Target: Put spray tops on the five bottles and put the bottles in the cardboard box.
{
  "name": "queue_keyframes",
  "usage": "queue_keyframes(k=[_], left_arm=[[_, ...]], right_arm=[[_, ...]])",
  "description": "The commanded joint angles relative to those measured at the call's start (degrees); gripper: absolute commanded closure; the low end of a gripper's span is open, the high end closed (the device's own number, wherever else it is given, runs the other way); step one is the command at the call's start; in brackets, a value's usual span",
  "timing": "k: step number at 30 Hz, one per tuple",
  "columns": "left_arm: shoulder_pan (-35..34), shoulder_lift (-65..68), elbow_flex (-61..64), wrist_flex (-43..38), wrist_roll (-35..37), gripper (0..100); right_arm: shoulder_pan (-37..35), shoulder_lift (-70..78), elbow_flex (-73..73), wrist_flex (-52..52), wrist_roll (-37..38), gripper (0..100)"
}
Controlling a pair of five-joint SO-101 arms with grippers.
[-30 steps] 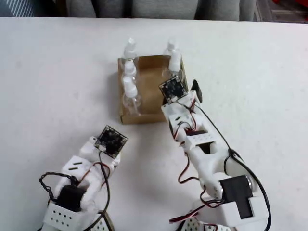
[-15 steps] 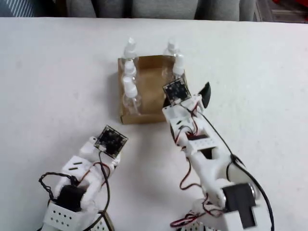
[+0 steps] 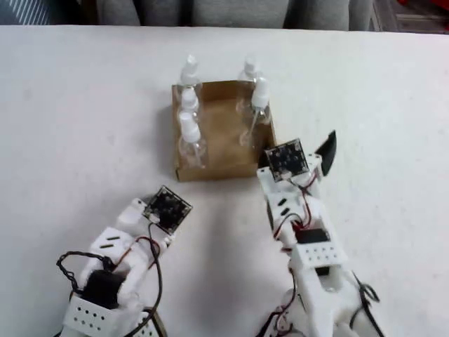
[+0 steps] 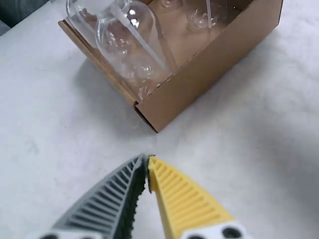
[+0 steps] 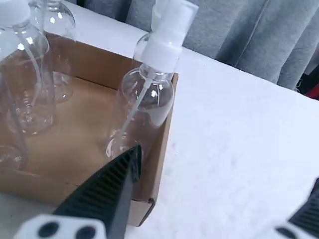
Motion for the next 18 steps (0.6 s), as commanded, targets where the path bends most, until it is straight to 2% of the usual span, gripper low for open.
queue_keyframes(k=[1, 5, 10, 13, 18], left_arm=[[-0.22, -0.84, -0.09, 0.26, -0.62, 98], [-0.22, -0.84, -0.09, 0.26, -0.62, 98], [-0.31, -0.84, -0.09, 0.26, -0.62, 98], [-0.31, -0.84, -0.09, 0.26, -0.62, 98], [-3.12, -0.84, -0.09, 0.26, -0.62, 98]], right_arm=[[3.82, -12.79, -0.35, 14.73, -6.07, 57.0], [7.16, -28.09, -0.26, 28.70, -11.52, 67.0], [7.69, -46.37, 0.09, 44.35, -11.87, 81.1], [7.69, -55.96, 0.09, 52.62, -11.87, 85.5], [7.69, -56.13, -0.18, 57.19, -12.22, 88.0]])
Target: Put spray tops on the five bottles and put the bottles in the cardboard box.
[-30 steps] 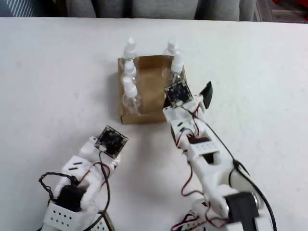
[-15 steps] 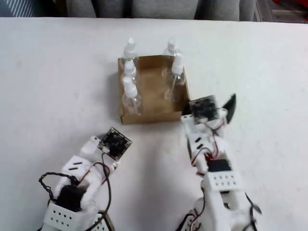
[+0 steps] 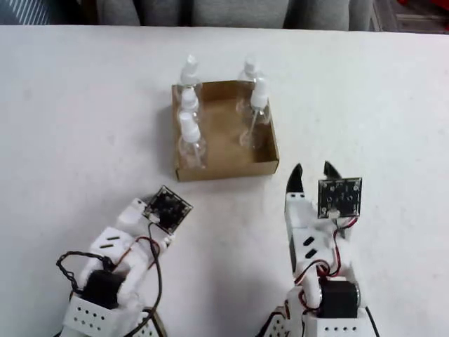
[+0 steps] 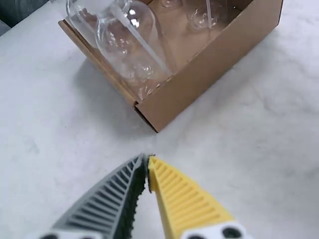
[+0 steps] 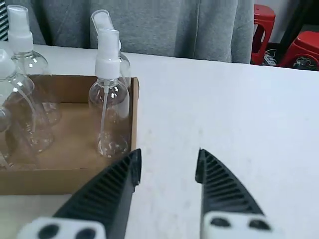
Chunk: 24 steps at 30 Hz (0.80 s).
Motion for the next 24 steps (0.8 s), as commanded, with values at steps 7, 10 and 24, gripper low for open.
queue_keyframes(k=[7, 10, 24], left_arm=[[-9.10, -0.84, -0.09, 0.62, -0.18, 98], [-12.79, -0.84, -0.09, 0.88, -0.18, 98], [-18.59, -0.92, -0.09, 9.67, -0.09, 98]], right_arm=[[-3.82, -1.27, -2.29, 12.62, -0.70, 95.7], [-6.02, -1.27, -3.43, 17.45, -0.53, 96.9], [-14.81, -1.01, 10.73, 19.91, -0.26, 97.1]])
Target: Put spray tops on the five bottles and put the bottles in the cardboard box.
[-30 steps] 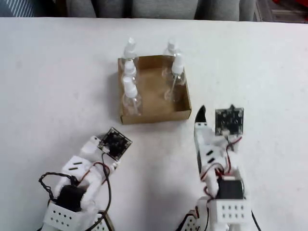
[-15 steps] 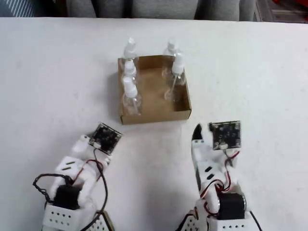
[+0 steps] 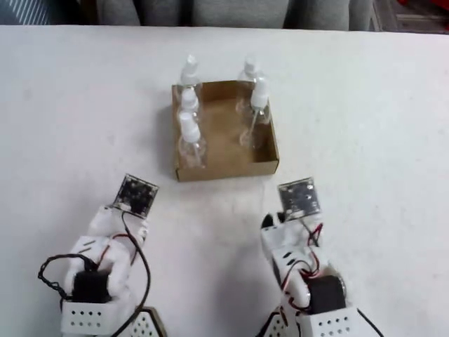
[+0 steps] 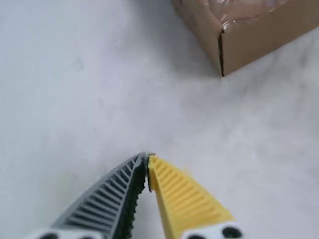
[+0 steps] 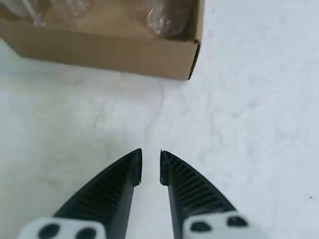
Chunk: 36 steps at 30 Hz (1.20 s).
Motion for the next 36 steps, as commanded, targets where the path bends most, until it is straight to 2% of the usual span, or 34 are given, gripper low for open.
queue_keyframes(k=[1, 9, 13, 36], left_arm=[[-1.71, -0.92, -0.09, 3.08, -0.09, 98], [-1.89, -0.92, -0.09, 7.38, -0.09, 98], [-1.63, -0.92, -0.09, 12.40, -0.35, 98], [-1.54, -0.92, -0.09, 12.22, -0.35, 98]], right_arm=[[-4.00, 0.04, 3.08, 0.31, -0.09, 97.1], [-5.58, 0.13, 5.98, 0.57, -0.26, 97.1], [-5.41, 0.13, 5.98, 4.44, -0.26, 97.1], [-5.32, 0.13, 5.98, 4.35, -0.18, 97.1]])
